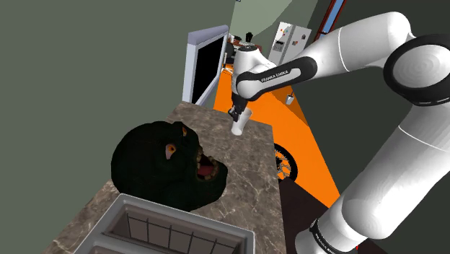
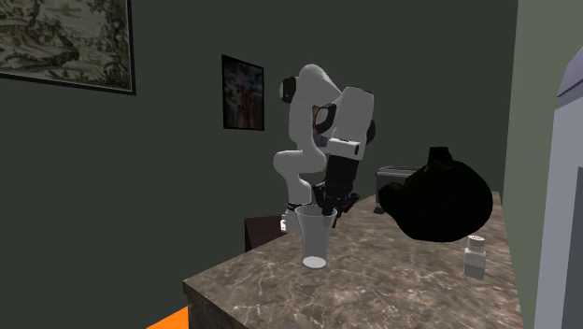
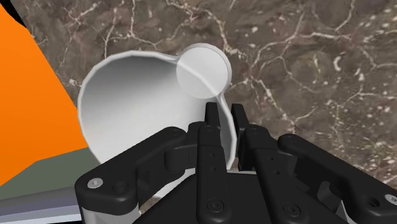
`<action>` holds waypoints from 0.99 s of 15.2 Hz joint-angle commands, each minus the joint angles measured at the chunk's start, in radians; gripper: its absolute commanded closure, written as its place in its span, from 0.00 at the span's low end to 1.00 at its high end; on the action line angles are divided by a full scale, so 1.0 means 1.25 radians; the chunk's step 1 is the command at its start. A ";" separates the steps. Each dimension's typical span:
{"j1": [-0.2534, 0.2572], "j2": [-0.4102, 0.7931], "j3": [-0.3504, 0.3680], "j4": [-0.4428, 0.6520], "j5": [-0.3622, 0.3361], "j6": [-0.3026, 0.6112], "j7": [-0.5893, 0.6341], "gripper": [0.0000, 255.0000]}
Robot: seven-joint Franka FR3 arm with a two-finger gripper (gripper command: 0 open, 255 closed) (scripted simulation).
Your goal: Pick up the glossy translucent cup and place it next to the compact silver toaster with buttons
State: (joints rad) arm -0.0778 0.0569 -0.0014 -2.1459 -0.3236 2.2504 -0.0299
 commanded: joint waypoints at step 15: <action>0.005 -0.067 0.005 0.096 0.032 -0.158 -0.048 1.00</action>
State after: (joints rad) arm -0.0728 -0.0211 0.0044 -2.0354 -0.2861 2.0677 -0.0871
